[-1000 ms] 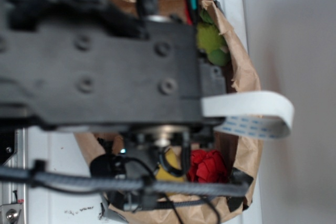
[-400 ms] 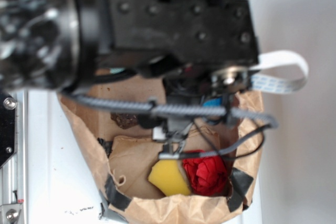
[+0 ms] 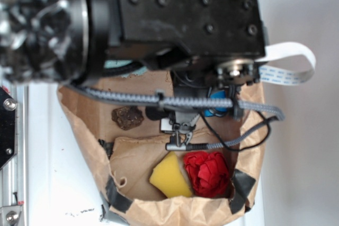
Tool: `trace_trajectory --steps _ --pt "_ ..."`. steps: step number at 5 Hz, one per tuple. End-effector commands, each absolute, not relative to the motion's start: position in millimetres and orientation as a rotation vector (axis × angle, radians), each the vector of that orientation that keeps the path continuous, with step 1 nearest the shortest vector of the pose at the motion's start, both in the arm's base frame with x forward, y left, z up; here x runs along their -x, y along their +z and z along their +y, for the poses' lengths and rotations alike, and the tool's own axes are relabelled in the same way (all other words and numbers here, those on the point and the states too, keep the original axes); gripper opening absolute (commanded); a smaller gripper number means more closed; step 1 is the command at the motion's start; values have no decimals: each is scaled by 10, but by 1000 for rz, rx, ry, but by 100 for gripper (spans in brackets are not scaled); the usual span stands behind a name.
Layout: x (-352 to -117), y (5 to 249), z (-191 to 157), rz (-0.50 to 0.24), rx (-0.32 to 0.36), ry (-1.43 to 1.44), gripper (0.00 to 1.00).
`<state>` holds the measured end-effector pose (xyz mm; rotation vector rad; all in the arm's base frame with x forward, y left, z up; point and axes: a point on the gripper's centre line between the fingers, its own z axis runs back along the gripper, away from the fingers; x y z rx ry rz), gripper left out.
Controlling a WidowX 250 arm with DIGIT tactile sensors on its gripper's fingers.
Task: Grab the blue cloth.
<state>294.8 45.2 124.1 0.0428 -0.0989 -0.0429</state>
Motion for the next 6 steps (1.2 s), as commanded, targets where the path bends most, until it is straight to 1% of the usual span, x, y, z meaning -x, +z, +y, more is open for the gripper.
trace_trajectory --steps 1,2,4,5,6 --pt "-3006 1411 563 -155 -54 -4 100" --pt "-3006 1411 563 -155 -54 -4 100" --pt "-2786 1172 721 -138 -139 -55 100" --pt "-2688 1136 806 -123 -140 -88 100" --pt "-2716 1077 855 -108 -164 -71 100"
